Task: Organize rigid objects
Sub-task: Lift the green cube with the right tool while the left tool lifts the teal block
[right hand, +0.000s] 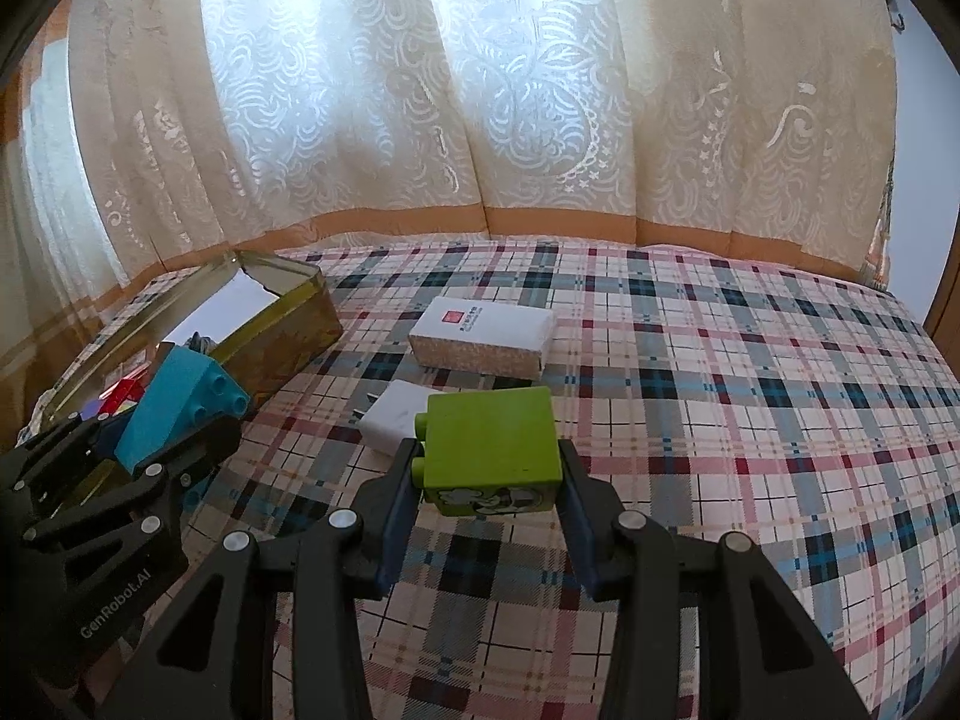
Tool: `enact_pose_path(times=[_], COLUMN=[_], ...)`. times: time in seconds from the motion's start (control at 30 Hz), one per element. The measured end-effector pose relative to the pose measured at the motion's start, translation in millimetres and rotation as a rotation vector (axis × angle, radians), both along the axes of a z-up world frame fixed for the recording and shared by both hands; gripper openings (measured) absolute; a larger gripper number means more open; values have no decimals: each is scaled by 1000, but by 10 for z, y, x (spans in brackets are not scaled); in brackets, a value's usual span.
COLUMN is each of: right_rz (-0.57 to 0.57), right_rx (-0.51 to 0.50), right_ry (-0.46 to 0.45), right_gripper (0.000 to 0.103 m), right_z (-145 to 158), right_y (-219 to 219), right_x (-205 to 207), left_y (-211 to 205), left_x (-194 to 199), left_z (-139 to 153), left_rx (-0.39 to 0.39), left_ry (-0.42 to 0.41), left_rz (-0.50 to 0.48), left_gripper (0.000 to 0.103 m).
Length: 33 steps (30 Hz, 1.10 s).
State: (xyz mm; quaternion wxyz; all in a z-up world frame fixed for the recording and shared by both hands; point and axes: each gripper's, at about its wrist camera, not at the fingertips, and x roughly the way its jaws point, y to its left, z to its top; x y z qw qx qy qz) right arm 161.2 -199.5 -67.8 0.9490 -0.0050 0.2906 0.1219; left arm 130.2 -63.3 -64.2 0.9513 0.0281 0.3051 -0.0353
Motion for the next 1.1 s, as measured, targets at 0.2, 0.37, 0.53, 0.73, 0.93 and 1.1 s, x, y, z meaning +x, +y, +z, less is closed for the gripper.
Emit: enact_pose_path(times=[0.2,0.37,0.53,0.73,0.93,1.1], right_rz=[0,5,15,25,30,37], right_rx=[14,16,12,7,11,14], right_ry=[-20,-30,-35,-35,-35,-38], right_gripper=[46,46,46,46,46,46], right_z=[21,32,35,36,42,47], right_y=[-9,5,41,77,76,90], right_x=[-42,-73,-102,-118,-121,-137], left_y=[26,26,47,60,72,90], left_x=[-35,-50,-76,-106,-116,-146], left_z=[11,15,22,27,28,42], left_rx=[-5,-1,-5,-10,-10,-7], left_ry=[-7,-8,-12,-13,-15,-22], left_rz=[5,0,1,3,3,5], left_gripper=[42,42,42,42,42,42])
